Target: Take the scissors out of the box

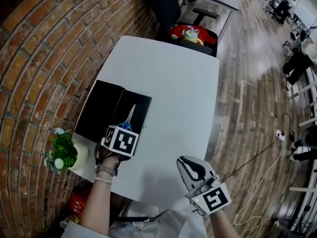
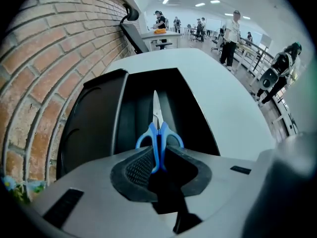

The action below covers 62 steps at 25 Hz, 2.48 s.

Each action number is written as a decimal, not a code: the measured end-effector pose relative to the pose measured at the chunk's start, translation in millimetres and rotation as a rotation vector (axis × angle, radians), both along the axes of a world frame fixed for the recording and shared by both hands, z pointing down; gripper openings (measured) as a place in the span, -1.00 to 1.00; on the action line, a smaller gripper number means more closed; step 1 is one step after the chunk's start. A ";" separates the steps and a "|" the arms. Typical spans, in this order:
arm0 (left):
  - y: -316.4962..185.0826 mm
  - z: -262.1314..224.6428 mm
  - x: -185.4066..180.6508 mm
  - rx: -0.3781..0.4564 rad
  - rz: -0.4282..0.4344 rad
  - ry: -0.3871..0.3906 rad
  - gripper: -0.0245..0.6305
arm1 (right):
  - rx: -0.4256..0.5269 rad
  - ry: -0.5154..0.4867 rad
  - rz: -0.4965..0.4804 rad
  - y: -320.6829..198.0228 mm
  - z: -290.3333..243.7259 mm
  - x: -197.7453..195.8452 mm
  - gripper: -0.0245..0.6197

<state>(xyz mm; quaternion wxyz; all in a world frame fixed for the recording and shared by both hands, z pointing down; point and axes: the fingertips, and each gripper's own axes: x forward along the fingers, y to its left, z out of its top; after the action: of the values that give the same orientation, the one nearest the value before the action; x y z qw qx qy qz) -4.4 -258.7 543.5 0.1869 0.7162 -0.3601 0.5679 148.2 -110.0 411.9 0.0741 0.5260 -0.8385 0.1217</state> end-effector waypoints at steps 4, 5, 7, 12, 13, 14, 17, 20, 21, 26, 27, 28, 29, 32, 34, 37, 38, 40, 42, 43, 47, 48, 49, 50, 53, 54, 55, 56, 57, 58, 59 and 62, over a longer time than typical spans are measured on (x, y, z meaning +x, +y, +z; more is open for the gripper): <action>3.2 -19.2 -2.0 0.057 -0.009 0.072 -0.65 | 0.010 0.003 -0.009 1.9 -7.2 -3.8 -0.75; 4.3 -24.5 -1.6 0.073 -0.007 0.094 -0.65 | 0.011 0.005 -0.012 2.3 -9.0 -5.5 -0.76; 5.4 -36.0 -1.3 0.112 -0.004 0.133 -0.65 | 0.022 0.012 -0.019 2.1 -13.5 -9.2 -0.76; 12.1 -69.2 -0.1 0.208 -0.017 0.240 -0.65 | 0.046 0.031 -0.030 3.1 -28.1 -16.9 -0.75; 14.6 -76.9 0.9 0.227 -0.019 0.263 -0.65 | 0.049 0.035 -0.031 4.1 -31.6 -17.9 -0.75; 17.4 -84.8 1.8 0.248 -0.019 0.285 -0.65 | 0.054 0.038 -0.031 5.3 -35.2 -18.7 -0.76; 27.1 -110.4 2.5 0.314 -0.018 0.341 -0.65 | 0.072 0.050 -0.038 9.3 -46.0 -21.3 -0.76; 36.9 -139.2 2.8 0.384 -0.016 0.408 -0.65 | 0.069 0.065 -0.039 15.0 -54.7 -21.3 -0.76; 40.7 -148.4 3.0 0.401 -0.015 0.432 -0.65 | 0.068 0.069 -0.036 17.1 -57.5 -20.7 -0.76; 62.2 -190.2 1.4 0.478 0.002 0.530 -0.65 | 0.090 0.050 -0.017 28.3 -71.4 -20.4 -0.76; 67.6 -196.9 0.8 0.493 0.009 0.543 -0.65 | 0.078 0.052 -0.016 31.8 -71.9 -20.4 -0.75; 73.2 -203.1 0.3 0.510 0.017 0.555 -0.65 | 0.069 0.054 -0.016 35.0 -72.3 -20.6 -0.76; 78.8 -209.2 -0.1 0.526 0.024 0.566 -0.65 | 0.065 0.053 -0.016 37.5 -73.1 -20.8 -0.76; 95.7 -225.5 -1.2 0.572 0.043 0.594 -0.65 | 0.072 0.045 -0.028 43.2 -77.9 -24.5 -0.75; 108.4 -232.6 -4.3 0.598 0.058 0.598 -0.65 | 0.073 0.045 -0.045 49.3 -79.2 -29.1 -0.75; 124.5 -240.3 -10.8 0.623 0.067 0.608 -0.65 | 0.089 0.055 -0.069 53.4 -83.3 -36.4 -0.75; 128.9 -242.8 -12.8 0.629 0.067 0.613 -0.65 | 0.091 0.061 -0.075 53.4 -85.9 -38.9 -0.75; 137.4 -247.8 -16.8 0.643 0.063 0.626 -0.65 | 0.090 0.065 -0.087 54.2 -90.4 -43.6 -0.75; 144.7 -254.5 -20.4 0.660 0.051 0.649 -0.65 | 0.098 0.054 -0.099 56.3 -93.4 -48.0 -0.75; 148.0 -258.3 -21.9 0.670 0.045 0.662 -0.65 | 0.101 0.052 -0.104 57.3 -94.7 -49.8 -0.75; 164.4 -265.4 -29.1 0.702 0.041 0.686 -0.65 | 0.114 0.054 -0.115 65.1 -98.2 -57.8 -0.76; 168.0 -266.6 -30.2 0.707 0.041 0.693 -0.65 | 0.121 0.051 -0.114 66.1 -99.6 -59.1 -0.75; 170.2 -268.2 -30.8 0.711 0.040 0.700 -0.65 | 0.133 0.045 -0.111 65.3 -102.6 -59.7 -0.76; 171.2 -270.2 -30.9 0.715 0.039 0.707 -0.65 | 0.149 0.037 -0.106 63.3 -106.6 -59.8 -0.76; 174.9 -275.0 -32.7 0.728 0.039 0.717 -0.65 | 0.164 0.032 -0.110 62.3 -113.3 -59.6 -0.76; 177.4 -275.7 -34.3 0.734 0.037 0.715 -0.65 | 0.158 0.041 -0.110 64.1 -112.9 -58.9 -0.76; 180.2 -276.4 -36.0 0.739 0.034 0.713 -0.65 | 0.151 0.051 -0.111 66.2 -111.9 -57.9 -0.75; 182.7 -277.1 -37.3 0.743 0.032 0.712 -0.65 | 0.148 0.060 -0.112 67.7 -111.5 -57.3 -0.76; 184.7 -277.6 -38.0 0.747 0.032 0.712 -0.65 | 0.148 0.063 -0.112 68.2 -112.0 -56.8 -0.76; 186.0 -277.9 -38.3 0.749 0.034 0.711 -0.64 | 0.151 0.065 -0.112 68.0 -112.9 -56.5 -0.75; 186.7 -278.0 -38.4 0.750 0.037 0.709 -0.65 | 0.154 0.065 -0.111 67.4 -113.7 -56.4 -0.76; 187.1 -279.2 -38.4 0.752 0.041 0.711 -0.65 | 0.157 0.063 -0.113 66.4 -115.7 -56.8 -0.76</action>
<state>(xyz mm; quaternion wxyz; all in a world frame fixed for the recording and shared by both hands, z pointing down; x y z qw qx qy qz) -42.8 -71.5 264.3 0.0160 0.8895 -0.4394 0.1244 91.4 -43.7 296.2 0.0660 0.4858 -0.8709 0.0347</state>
